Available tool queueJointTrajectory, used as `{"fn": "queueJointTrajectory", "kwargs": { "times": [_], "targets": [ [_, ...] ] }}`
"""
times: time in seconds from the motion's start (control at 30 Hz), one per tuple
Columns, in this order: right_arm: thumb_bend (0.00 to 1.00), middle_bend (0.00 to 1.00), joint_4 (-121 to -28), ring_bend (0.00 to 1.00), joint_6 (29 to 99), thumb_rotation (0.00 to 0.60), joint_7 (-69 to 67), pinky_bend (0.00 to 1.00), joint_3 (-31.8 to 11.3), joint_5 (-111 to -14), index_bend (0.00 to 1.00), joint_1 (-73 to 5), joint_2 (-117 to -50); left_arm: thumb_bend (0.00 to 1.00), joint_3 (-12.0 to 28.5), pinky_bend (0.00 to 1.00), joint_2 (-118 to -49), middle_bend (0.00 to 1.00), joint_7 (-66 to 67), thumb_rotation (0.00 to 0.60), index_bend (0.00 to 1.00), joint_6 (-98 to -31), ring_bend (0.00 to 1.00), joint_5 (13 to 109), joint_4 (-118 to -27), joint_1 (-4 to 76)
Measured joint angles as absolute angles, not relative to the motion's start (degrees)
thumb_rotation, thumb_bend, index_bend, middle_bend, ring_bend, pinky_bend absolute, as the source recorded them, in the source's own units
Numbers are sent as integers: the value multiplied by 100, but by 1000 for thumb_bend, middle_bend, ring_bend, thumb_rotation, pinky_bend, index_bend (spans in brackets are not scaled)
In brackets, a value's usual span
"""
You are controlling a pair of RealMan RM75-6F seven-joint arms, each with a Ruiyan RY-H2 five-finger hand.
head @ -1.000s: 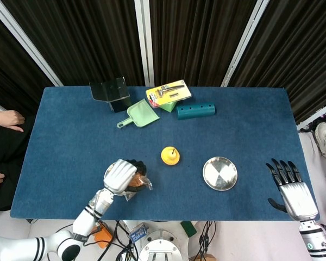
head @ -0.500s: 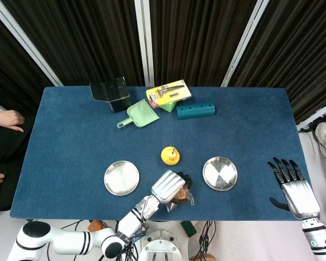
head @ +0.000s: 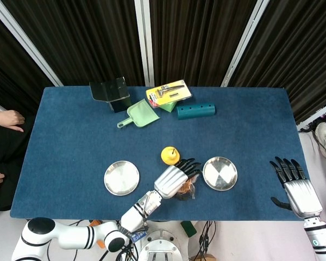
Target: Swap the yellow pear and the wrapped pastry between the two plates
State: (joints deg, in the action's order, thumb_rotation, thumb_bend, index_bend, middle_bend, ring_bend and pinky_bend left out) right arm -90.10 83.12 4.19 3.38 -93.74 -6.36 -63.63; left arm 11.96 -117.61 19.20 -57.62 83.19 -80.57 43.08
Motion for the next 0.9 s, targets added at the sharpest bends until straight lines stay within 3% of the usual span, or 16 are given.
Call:
{"fn": "queueJointTrajectory", "kwargs": {
  "times": [0.23, 0.6, 0.9],
  "targets": [
    [288, 0, -9031, 0, 8299, 600, 371, 35, 357, -9408, 0, -609, -6320, 29, 1581, 154, -11547, 113, 1901, 600, 195, -6164, 24, 8538, -8284, 4419],
    [288, 0, -9048, 0, 8214, 600, 347, 40, 322, -9393, 0, -632, -6306, 68, 1983, 142, -11644, 113, 2356, 600, 179, -5730, 27, 7542, -6988, 4698],
    [288, 0, -9034, 0, 8245, 600, 275, 40, 291, -9391, 0, -611, -6283, 71, 2094, 280, -11741, 115, 2668, 600, 179, -5265, 82, 6479, -6910, 4834]
  ]
}}
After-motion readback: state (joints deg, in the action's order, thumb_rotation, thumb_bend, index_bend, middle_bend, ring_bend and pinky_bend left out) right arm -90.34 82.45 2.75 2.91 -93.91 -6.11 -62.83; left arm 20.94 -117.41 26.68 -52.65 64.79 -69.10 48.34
